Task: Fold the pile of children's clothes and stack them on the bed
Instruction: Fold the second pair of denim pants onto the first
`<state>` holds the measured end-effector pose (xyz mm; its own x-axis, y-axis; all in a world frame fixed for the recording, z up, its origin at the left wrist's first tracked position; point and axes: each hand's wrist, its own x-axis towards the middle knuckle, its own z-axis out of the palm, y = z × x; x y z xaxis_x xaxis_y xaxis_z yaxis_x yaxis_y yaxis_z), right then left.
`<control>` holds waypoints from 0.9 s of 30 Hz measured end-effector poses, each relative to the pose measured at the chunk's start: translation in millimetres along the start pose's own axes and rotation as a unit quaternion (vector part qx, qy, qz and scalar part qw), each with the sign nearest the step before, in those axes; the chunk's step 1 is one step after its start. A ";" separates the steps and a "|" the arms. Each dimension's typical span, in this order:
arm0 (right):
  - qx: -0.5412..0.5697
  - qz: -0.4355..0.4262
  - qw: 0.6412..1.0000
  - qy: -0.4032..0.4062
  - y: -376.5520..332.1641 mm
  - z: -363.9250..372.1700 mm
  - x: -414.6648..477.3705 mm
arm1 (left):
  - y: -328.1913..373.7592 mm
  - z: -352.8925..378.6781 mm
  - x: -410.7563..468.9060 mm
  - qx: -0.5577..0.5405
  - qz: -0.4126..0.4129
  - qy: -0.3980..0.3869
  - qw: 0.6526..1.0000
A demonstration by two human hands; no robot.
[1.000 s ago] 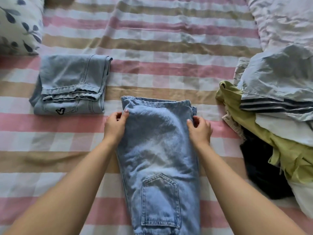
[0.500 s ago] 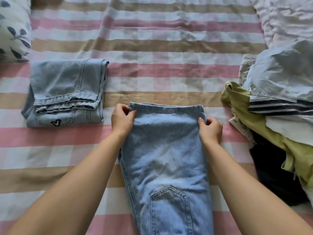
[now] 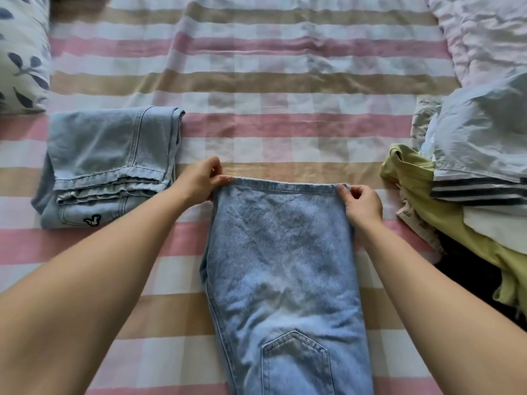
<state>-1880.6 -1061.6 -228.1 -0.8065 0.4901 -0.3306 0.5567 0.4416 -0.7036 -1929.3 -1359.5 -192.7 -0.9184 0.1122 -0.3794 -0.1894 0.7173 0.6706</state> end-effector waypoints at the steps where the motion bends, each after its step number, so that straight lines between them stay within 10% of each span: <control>1: -0.037 -0.004 0.999 0.012 0.9 2.2 0.8 | 0.2 3.3 2.4 0.062 0.006 0.017 0.998; 5: -0.097 -0.021 0.993 0.067 -5.2 3.6 -10.7 | -0.2 22.3 -13.6 0.105 -0.006 0.178 0.978; 7: -0.099 -0.100 0.986 0.093 -7.7 2.9 -32.9 | 9.1 38.3 -41.5 0.090 0.122 0.263 0.953; 12: -0.273 -0.402 0.870 -0.079 22.1 12.9 -108.4 | 3.0 90.1 -108.1 0.276 0.328 0.049 0.902; 19: -0.422 -0.305 0.834 -0.185 42.8 5.9 -116.7 | -28.1 84.9 -119.7 0.368 0.166 -0.044 0.914; 27: -0.452 -0.418 0.747 -0.253 86.9 -36.6 -197.1 | -17.8 119.7 -229.9 0.407 0.293 -0.124 0.856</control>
<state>-1666.0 -1092.3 -201.1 -0.7922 -0.4858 -0.3693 -0.4602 0.8730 -0.1614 -1673.2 -1315.8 -193.8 -0.6521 0.6865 -0.3218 0.6759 0.7186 0.1633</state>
